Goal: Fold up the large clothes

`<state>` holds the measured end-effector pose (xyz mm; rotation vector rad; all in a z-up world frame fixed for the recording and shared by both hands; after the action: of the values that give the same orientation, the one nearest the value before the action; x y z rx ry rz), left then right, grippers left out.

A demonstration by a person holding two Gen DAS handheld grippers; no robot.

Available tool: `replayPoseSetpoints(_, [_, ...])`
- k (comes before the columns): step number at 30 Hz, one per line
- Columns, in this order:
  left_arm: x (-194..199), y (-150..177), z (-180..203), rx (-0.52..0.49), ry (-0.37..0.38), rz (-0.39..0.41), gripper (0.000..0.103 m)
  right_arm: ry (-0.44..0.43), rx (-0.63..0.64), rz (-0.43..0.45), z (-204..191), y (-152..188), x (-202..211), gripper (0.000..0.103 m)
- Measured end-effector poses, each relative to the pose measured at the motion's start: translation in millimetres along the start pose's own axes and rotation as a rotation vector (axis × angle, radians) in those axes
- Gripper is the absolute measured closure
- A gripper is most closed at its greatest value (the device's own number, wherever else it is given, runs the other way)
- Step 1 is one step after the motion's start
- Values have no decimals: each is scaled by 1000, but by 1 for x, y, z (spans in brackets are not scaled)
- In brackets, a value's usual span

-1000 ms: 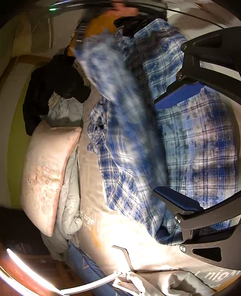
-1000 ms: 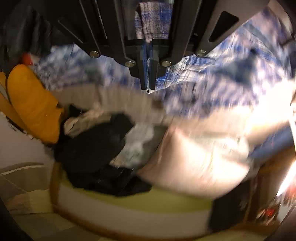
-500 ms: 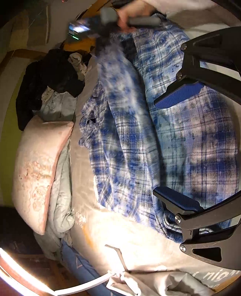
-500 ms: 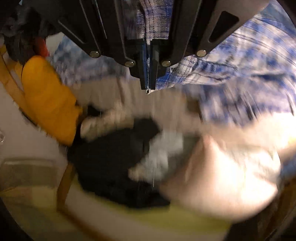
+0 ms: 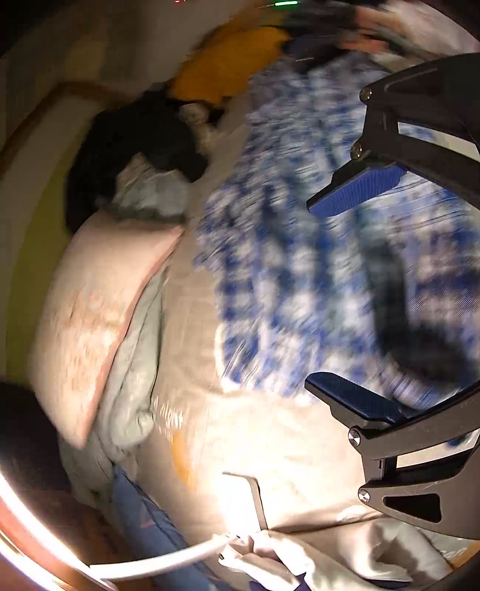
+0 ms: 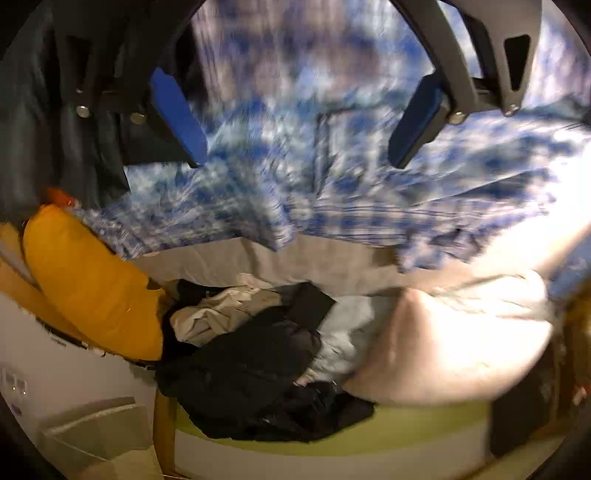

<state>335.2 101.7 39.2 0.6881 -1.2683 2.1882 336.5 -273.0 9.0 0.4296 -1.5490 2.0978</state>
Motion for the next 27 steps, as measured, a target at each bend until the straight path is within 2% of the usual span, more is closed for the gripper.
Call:
replayPoseSetpoints(2, [-1, -22, -15, 20, 17, 27, 18, -25, 13, 6, -6, 8, 9, 0])
replayPoseSetpoints(4, [-10, -35, -23, -8, 10, 35, 21, -40, 36, -14, -13, 14, 9, 0])
replayPoseSetpoints(6, [-24, -40, -26, -63, -16, 35, 37, -56, 55, -27, -20, 15, 7, 0])
replayPoseSetpoints(8, [-44, -36, -28, -109, -51, -7, 48, -54, 87, -39, -27, 17, 3, 0])
replayPoseSetpoints(11, [-73, -29, -30, -162, -69, -75, 49, -65, 105, -56, -34, 21, -4, 0])
replayPoseSetpoints(15, [-103, -30, -27, -242, -86, -98, 49, -81, 128, -66, -40, 24, -8, 0])
replayPoseSetpoints(17, [-118, -27, -25, -271, -83, -140, 48, -82, 153, -67, -43, 24, -9, 0])
replayPoseSetpoints(19, [-133, -23, -28, -283, -109, -173, 47, -58, 171, -62, -44, 24, -9, 0])
replayPoseSetpoints(22, [-154, -18, -41, -250, -162, -227, 47, -29, 171, -52, -41, 21, -11, 0])
replayPoseSetpoints(24, [-164, -13, -49, -243, -168, -249, 60, -40, 159, -60, -40, 21, -14, 0])
replayPoseSetpoints(25, [-164, -13, -51, -257, -176, -227, 68, -49, 147, -70, -39, 22, -17, 0])
replayPoseSetpoints(26, [-162, -13, -51, -279, -181, -206, 103, -56, 140, -79, -38, 23, -19, 0])
replayPoseSetpoints(27, [-160, -13, -52, -294, -179, -198, 103, -56, 136, -87, -38, 25, -20, 0])
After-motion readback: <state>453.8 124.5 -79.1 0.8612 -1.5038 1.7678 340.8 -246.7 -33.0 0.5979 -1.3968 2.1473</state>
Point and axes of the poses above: each gripper's, at about its wrist camera, not at the fingertips, and x roughly against the way its jaws point, z to its right, y to its underside, the point moved 6 cm from there along -x, roughly the way its jaws point, and after that the axes turned 15 degrees about x, right-handed, at the moved point
